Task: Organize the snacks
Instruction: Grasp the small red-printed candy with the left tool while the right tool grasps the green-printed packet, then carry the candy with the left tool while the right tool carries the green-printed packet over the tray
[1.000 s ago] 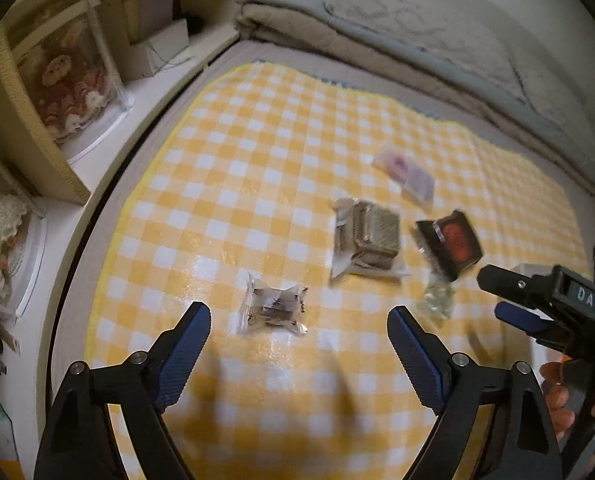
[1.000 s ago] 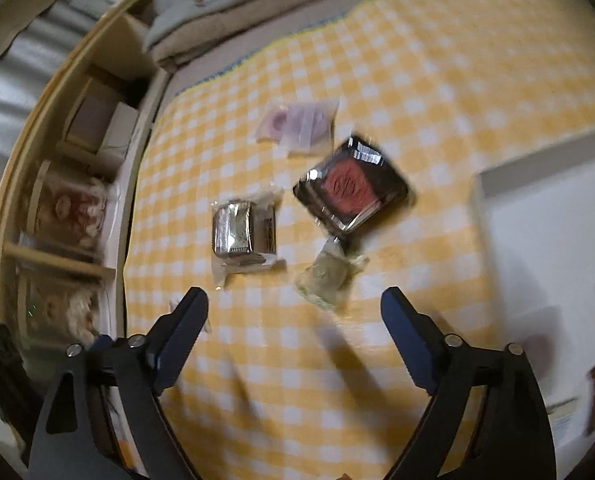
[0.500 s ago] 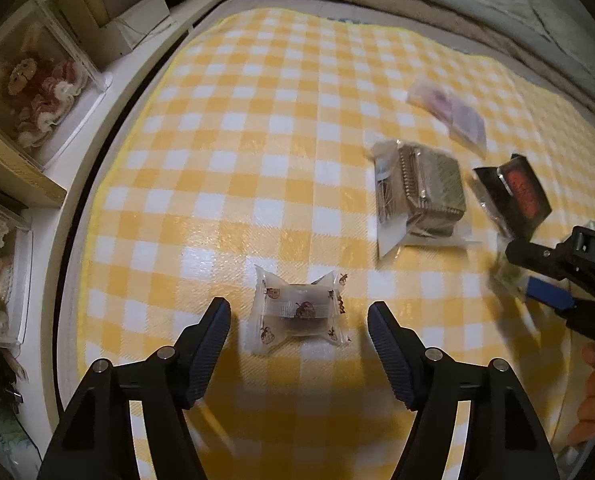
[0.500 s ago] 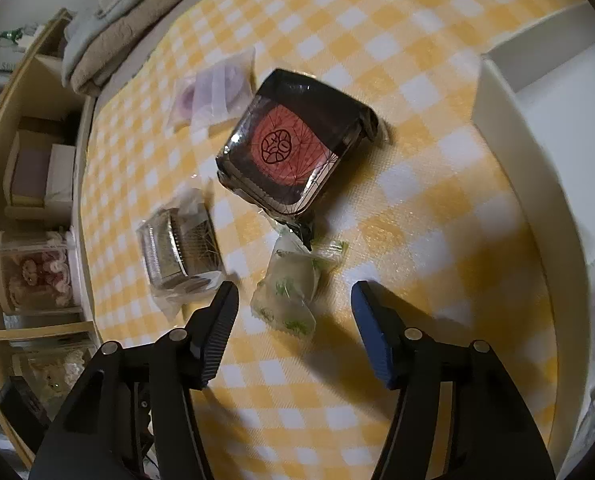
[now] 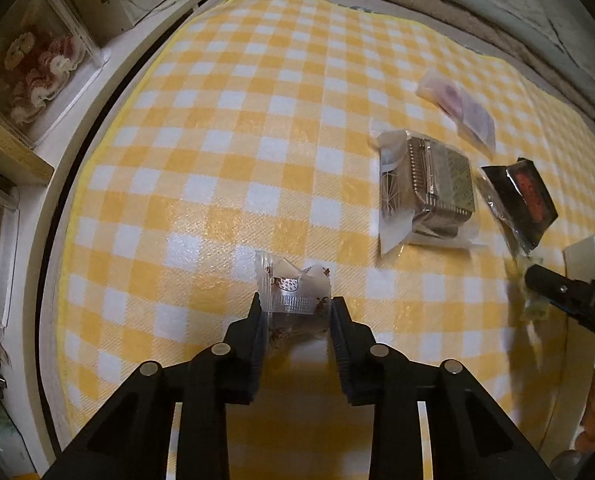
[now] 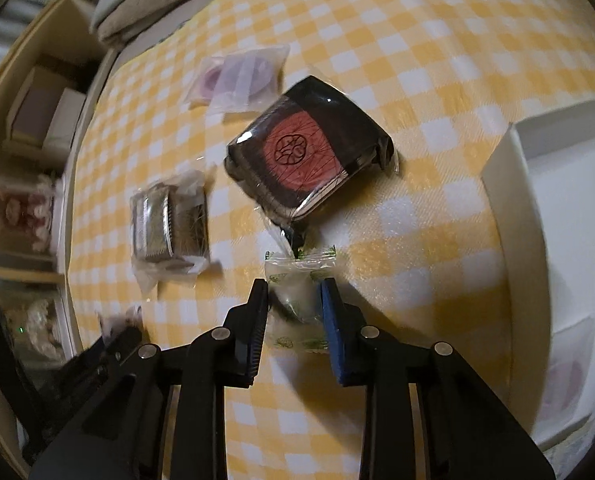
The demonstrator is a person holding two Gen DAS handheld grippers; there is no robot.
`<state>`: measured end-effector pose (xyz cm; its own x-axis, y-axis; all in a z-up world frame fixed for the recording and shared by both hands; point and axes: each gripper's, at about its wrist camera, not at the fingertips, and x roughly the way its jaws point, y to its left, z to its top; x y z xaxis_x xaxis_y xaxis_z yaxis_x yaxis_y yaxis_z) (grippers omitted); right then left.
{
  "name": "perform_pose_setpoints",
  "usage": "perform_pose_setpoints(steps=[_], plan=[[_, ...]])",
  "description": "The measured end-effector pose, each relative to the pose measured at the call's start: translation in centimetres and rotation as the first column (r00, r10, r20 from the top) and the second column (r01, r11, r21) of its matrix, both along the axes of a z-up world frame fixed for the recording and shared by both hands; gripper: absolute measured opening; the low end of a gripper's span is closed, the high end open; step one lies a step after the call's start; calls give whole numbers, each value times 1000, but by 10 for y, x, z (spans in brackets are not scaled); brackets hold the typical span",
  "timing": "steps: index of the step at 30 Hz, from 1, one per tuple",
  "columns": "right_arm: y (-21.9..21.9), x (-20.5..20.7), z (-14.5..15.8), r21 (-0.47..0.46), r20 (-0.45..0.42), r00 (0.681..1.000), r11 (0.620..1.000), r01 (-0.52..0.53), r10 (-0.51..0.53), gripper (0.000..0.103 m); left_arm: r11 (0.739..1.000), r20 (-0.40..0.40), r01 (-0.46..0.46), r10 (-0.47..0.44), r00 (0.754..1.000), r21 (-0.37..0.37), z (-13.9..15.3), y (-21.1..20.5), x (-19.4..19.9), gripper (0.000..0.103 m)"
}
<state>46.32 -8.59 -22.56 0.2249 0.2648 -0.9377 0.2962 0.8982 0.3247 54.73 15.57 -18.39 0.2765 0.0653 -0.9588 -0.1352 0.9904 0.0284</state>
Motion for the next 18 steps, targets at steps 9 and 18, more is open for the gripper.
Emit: perform_pose_setpoints(steps=[9,18], plan=[[9,-8,39,-86,126,980,986,-141,151,27,998,132,-56,61,989,-40,47,3,-23,28],[13,-26,94,-215,299,909,949,-231,289,27,996,279,-30,51,959,-81,105,-14,-62,27]])
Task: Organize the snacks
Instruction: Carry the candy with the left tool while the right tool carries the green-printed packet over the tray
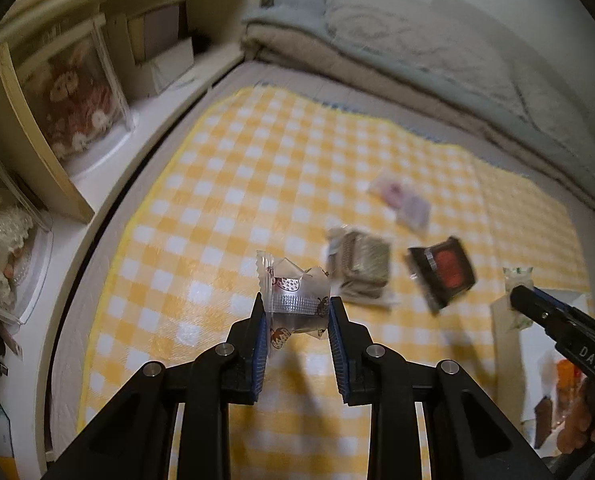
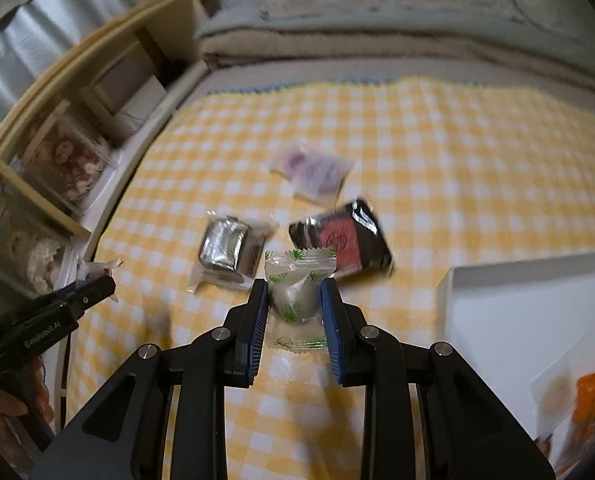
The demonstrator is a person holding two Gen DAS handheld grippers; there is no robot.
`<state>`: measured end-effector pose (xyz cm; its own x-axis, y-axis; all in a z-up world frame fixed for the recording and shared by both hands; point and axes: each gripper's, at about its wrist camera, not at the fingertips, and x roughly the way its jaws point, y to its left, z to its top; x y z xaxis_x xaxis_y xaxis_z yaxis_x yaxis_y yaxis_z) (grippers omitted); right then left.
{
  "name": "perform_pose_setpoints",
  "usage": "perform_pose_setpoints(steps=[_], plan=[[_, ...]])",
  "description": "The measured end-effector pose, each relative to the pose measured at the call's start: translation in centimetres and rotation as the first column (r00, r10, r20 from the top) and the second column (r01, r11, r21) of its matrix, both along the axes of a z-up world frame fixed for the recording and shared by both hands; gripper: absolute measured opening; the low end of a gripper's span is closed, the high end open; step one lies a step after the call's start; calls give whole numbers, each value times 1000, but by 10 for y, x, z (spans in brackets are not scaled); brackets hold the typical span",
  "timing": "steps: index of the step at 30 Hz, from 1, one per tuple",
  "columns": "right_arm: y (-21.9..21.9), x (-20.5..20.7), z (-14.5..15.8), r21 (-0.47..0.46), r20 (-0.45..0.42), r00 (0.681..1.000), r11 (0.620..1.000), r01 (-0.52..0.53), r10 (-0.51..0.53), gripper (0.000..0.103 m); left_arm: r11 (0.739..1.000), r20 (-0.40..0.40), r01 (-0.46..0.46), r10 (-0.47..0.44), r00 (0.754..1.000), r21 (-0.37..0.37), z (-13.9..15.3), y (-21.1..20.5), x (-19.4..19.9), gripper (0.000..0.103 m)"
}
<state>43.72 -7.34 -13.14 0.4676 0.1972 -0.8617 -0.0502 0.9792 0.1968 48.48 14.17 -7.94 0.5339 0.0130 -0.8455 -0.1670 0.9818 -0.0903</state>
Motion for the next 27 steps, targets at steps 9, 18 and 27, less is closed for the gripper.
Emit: perform_pose_setpoints(steps=[9,18,27], plan=[[-18,-23,46,-26,138,990,999,-38,41,27,999,103,41,-39,994,-17,48,-28,-42,27],[-57,-44,73,-97,219,974,995,-34,55,27,994,117,102,-98,988,-30,64,-70,-50,27],[-121,-59,85,-117,229,973,992,50,-22,27,979,121,193,-184,975,-65,63,-122,-29,27]])
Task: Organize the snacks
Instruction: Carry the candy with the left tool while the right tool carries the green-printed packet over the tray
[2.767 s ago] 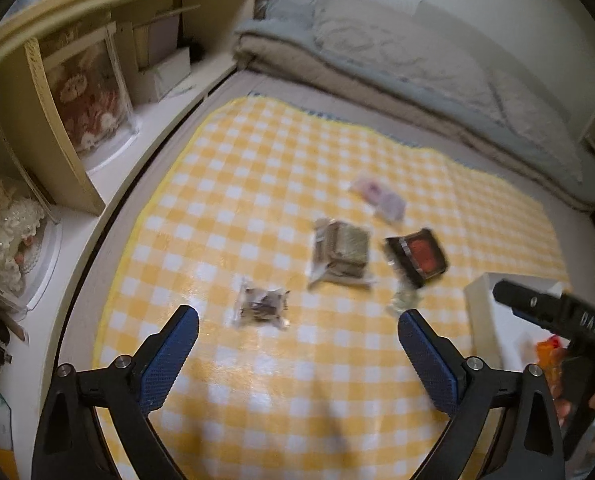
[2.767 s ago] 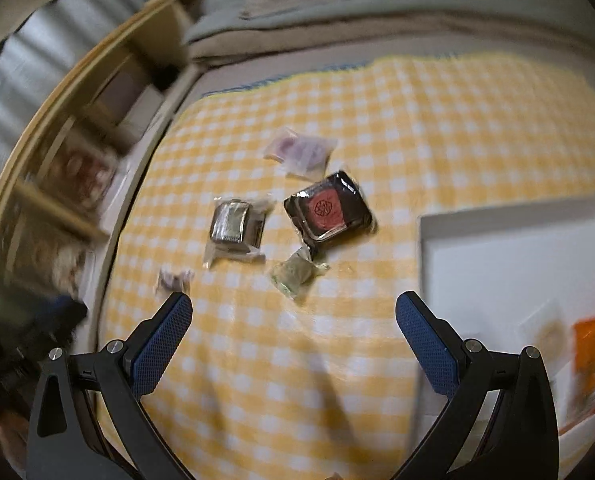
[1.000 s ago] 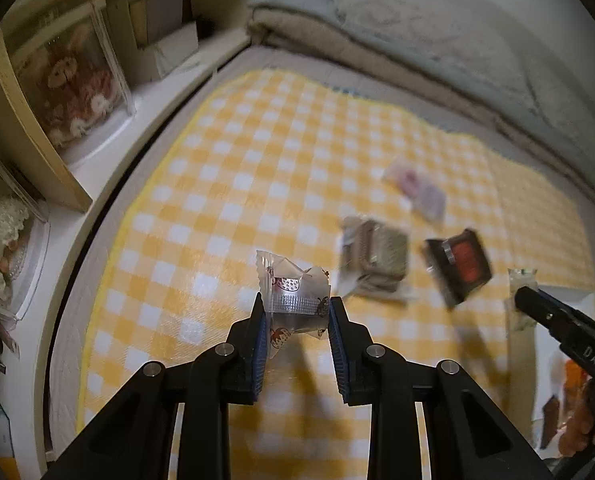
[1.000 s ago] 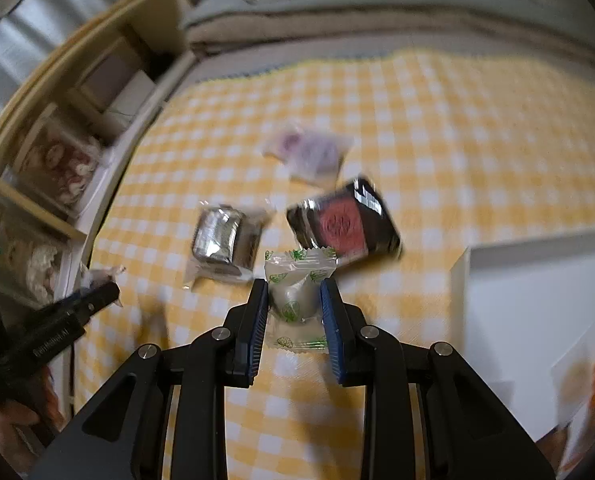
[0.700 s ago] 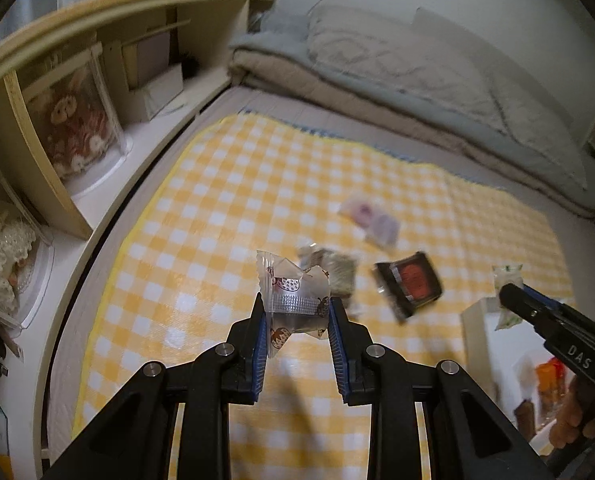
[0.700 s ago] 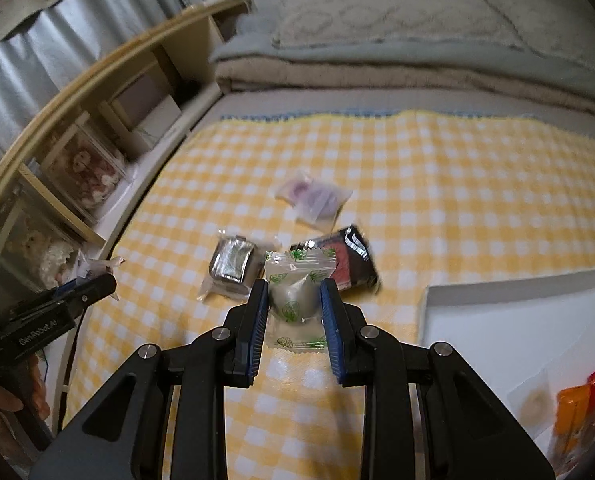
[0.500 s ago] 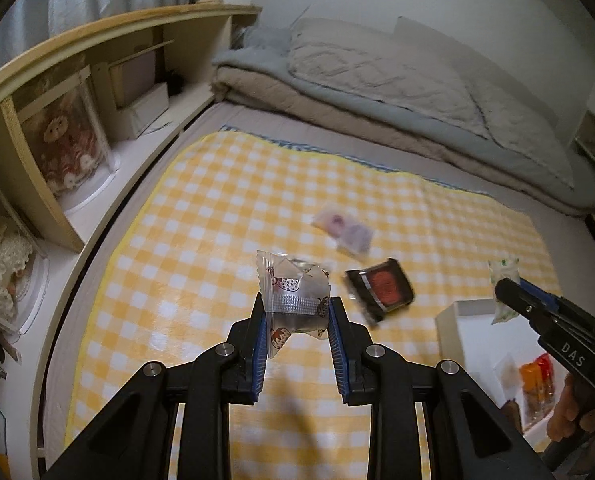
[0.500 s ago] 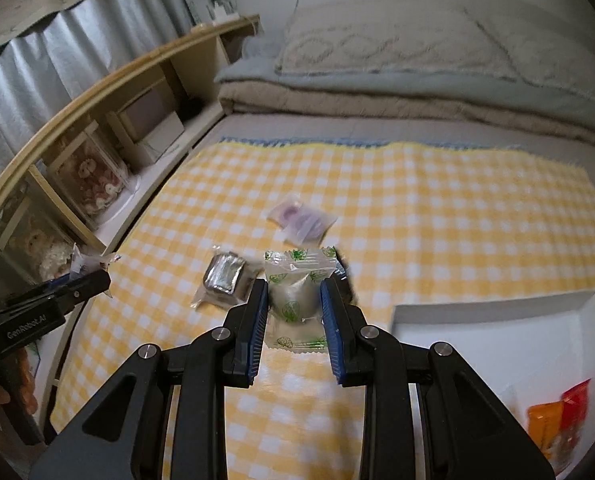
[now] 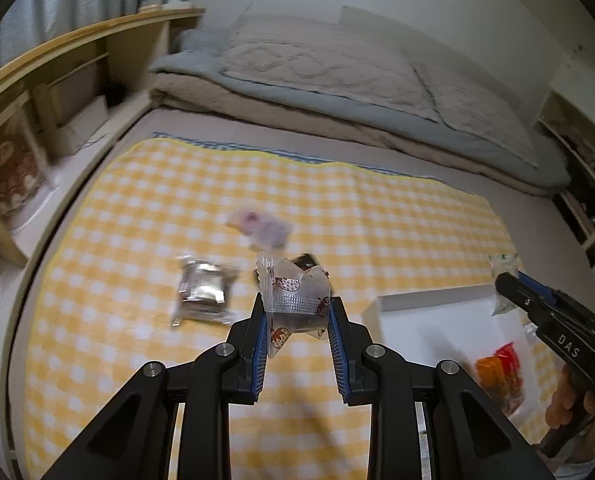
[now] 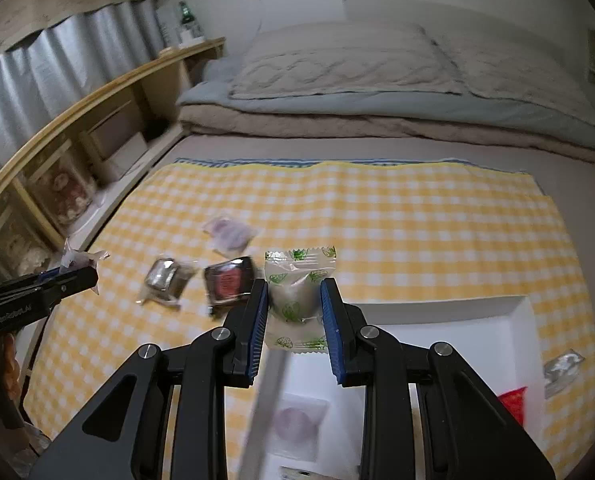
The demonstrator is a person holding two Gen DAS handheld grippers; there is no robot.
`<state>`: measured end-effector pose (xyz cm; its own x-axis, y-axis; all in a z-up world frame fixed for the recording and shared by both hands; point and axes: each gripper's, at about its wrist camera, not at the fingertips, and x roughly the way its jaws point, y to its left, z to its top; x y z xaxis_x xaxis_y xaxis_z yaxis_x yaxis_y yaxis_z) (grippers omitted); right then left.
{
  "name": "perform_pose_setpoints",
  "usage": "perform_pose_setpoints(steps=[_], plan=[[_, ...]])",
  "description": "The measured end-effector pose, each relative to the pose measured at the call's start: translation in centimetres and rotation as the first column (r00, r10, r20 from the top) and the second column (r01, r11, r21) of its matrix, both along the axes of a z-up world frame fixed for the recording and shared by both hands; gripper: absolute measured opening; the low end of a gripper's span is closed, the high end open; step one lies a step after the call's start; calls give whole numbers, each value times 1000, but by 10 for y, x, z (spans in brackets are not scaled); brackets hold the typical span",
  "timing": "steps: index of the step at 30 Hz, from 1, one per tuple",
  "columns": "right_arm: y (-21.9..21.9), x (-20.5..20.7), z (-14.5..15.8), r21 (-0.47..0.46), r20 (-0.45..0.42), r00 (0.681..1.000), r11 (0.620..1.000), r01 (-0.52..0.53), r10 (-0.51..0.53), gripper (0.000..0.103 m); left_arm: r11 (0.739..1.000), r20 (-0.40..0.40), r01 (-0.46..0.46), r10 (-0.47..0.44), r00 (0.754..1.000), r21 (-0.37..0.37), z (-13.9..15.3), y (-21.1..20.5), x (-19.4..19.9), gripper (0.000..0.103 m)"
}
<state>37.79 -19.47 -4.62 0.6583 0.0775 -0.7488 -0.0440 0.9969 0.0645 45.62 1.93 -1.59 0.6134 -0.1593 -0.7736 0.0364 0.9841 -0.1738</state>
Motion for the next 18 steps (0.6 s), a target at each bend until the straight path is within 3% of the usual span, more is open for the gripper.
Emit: perform_pose_setpoints(steps=[9,18], plan=[[-45,-13,7,-1,-3,999,999,49,-49,27,994,-13,105,-105,994,-21,-15,-54,18,27],[-74,-27,-17,52,-133,990,997,54,-47,27,962,-107,274,-274,956,-16,-65,-119,20,27]])
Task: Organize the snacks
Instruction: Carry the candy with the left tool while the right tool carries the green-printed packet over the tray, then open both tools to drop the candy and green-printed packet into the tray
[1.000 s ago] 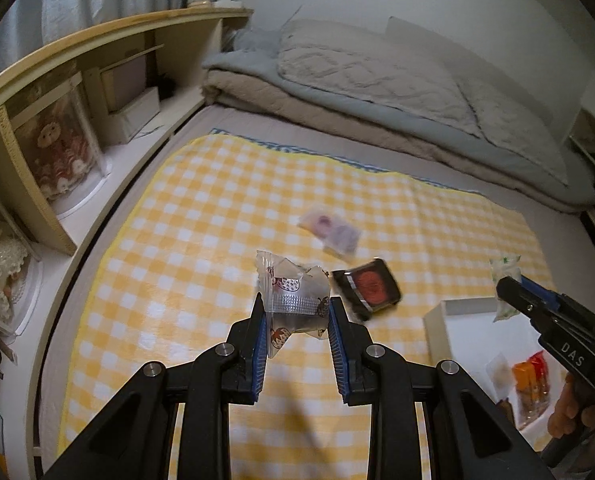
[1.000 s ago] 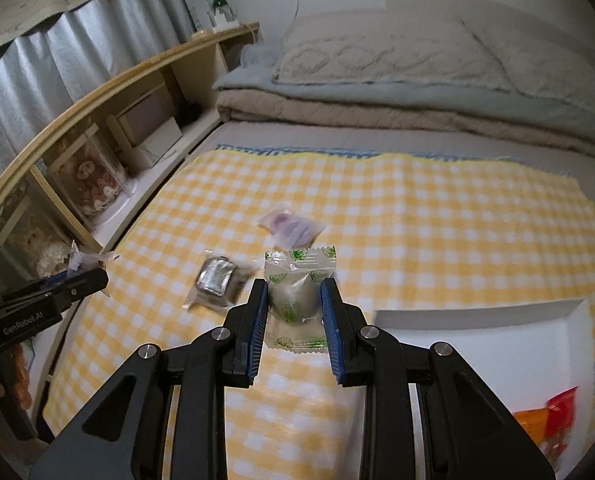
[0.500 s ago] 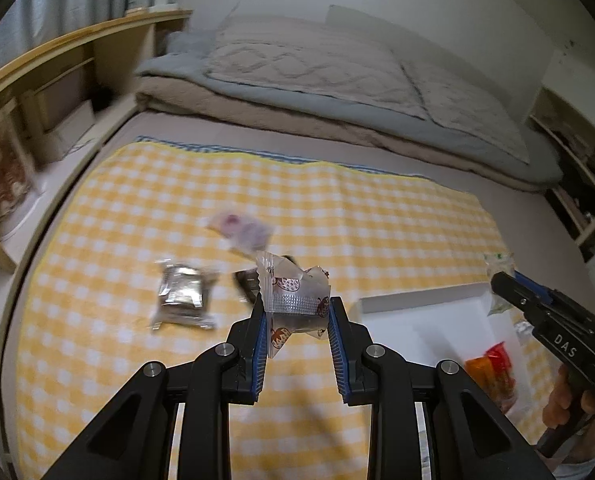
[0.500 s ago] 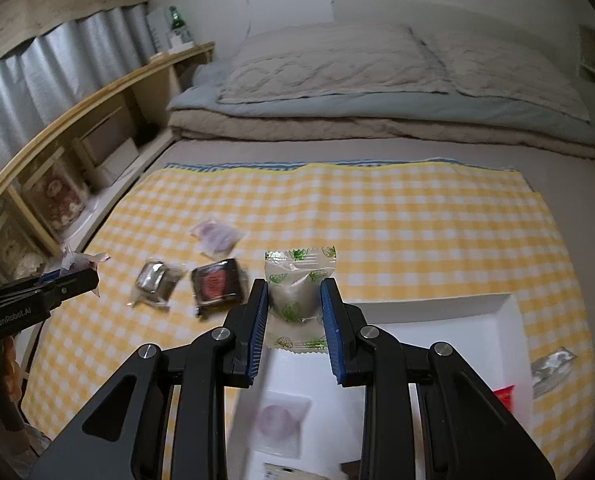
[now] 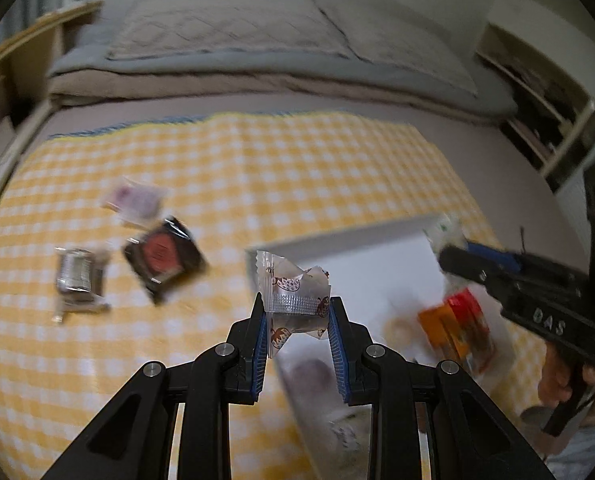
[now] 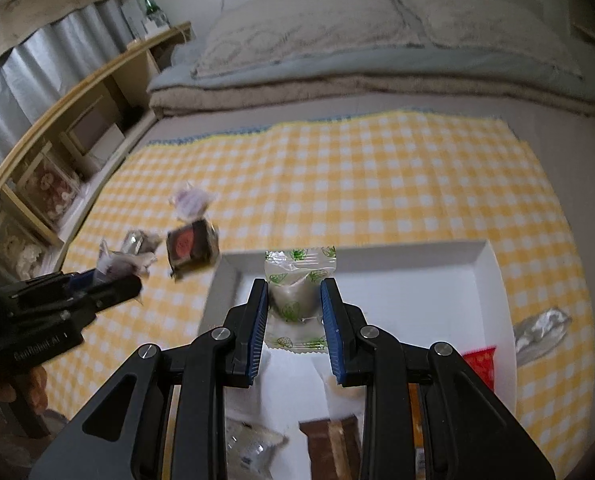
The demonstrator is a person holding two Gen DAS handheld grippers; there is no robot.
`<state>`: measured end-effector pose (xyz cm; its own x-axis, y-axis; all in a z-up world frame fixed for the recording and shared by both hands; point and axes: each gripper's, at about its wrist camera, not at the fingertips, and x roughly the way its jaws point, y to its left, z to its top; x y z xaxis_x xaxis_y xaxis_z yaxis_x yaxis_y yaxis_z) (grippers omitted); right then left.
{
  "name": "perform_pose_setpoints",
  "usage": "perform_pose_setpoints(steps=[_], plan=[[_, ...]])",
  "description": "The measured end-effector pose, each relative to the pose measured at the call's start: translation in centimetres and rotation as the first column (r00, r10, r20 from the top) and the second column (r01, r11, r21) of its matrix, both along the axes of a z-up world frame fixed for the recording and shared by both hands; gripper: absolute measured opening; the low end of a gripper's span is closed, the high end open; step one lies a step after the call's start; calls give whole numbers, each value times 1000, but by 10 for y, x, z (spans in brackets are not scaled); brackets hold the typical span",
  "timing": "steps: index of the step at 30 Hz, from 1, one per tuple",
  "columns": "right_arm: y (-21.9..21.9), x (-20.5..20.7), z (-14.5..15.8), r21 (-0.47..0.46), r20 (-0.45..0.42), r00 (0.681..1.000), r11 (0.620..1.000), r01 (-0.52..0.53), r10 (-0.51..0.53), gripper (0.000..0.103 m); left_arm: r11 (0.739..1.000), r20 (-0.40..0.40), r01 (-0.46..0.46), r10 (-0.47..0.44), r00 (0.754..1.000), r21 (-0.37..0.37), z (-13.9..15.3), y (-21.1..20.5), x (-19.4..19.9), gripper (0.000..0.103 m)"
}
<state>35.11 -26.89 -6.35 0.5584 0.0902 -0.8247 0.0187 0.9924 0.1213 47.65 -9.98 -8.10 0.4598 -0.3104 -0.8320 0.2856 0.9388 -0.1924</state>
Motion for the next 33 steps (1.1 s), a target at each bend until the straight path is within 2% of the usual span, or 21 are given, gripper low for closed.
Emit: perform_pose_setpoints(steps=[6,13,20,21,23,24,27,31,33], plan=[[-25,-6,-11,-34,-47,998,999,33,-34,27,996,-84,84,-85,993,-15,-37,-42,4,27],[-73,-5,-18,-69,-65,989,989,129,-133,27,989,-163,145,-143,976,-1,-78,-76,13,27],[-118,2,-36,-102,-109,966,970,223,-233,27,985,-174,172,-167,970,14,-95,-89,21,29],[-122,3,-39,-102,-114,964,968,229,-240,27,985,-170,170,-165,972,14,-94,-89,20,32],[-126,6,-41,-103,-117,963,967,232,-243,27,986,-169,168,-164,972,11,-96,-89,21,44],[-128,7,-43,-105,-117,963,968,230,-241,27,986,-167,165,-161,973,12,-97,-89,23,55],[-130,11,-44,-105,-108,966,969,224,-235,28,987,-159,158,-153,975,17,-98,-87,20,63],[-132,14,-44,-97,-88,965,967,237,-246,30,988,-156,150,-146,977,18,-93,-77,16,84],[-134,15,-44,-95,-78,961,961,258,-266,31,989,-155,148,-143,978,19,-90,-72,14,91]])
